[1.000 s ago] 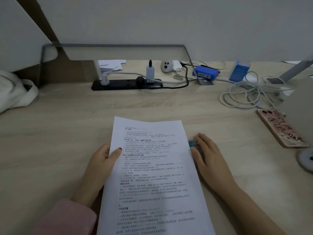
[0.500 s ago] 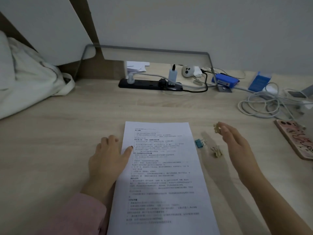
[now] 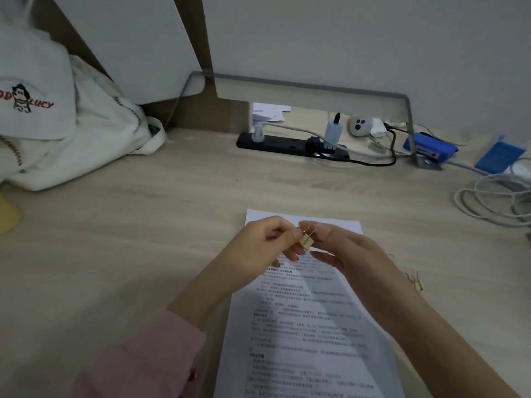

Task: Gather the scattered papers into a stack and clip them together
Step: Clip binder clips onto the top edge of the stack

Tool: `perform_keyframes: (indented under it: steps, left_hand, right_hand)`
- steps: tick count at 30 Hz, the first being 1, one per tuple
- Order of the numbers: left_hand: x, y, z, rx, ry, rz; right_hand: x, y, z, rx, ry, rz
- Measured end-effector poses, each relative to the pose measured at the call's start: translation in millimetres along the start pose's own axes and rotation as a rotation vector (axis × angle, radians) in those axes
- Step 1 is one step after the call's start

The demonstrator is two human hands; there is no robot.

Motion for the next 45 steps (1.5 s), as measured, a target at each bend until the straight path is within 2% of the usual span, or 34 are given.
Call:
perform_keyframes:
  steps: [4,8,14,16,19,21,25,31,37,40,45]
  left_hand:
    - [-9.6,-3.3,-6.7,0.051,0.007,-0.037]
    - [-15.8,-5.8,-17.2,0.077,-0.004,-0.134]
    - [-19.0,-23.5,-35.6,0.001,-0.083,-0.186]
    - [-24.8,-27.0,-43.9,0.009,-0.086,-0.306]
    - [-50.3,-28.7,-60.5,0.068,0.049,-0.594]
    - [-62.2,-32.9,-70.3,0.063,0.078,-0.711]
    - [-60.0,-52.8,-85.9,-0.048,-0.11,-0.787]
    - [-56.4,-62.1,-100.3,-0.159,-0.225,-0.716]
    - [-54.6,-66.4,-102.3,-0.204,-0.251,-0.594]
    - [-62.6,-71.6,-96.0,-0.262,-0.195,-0.4]
    - [-83.0,-85.8,-73.0,-0.32,0.094,0.031]
  right_hand:
    - [-7.6,-1.4,-17.9,0.043,0.06,0.076]
    - [-3.1,2.8,-39.3,0.113,-0.033,0.19]
    - [1.3,12.1,-65.9,0.155,-0.165,0.374]
    - [0.5,18.7,-71.4,0.171,-0.161,0.386]
    - [-1.0,30.7,-77.2,0.194,-0.153,0.396]
    - [-1.7,37.2,-79.8,0.201,-0.161,0.397]
    - [-2.1,44.0,-83.1,0.208,-0.181,0.393]
    - [-2.7,47.6,-86.0,0.21,-0.175,0.39]
    - [-2.2,48.3,-86.5,0.199,-0.165,0.38]
    - [-1.8,47.4,-86.1,0.189,-0.156,0.375]
    - [-3.1,47.2,-86.3,0.174,-0.141,0.36]
Point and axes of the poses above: each hand's wrist, its own z-axis away from the middle knuckle, its own x-axis out of the palm, y = z × x, the point moved 9 cm from there along -z, towards the middle knuckle, and after that the axes turned 1 degree about -y, right-handed, at the moved point
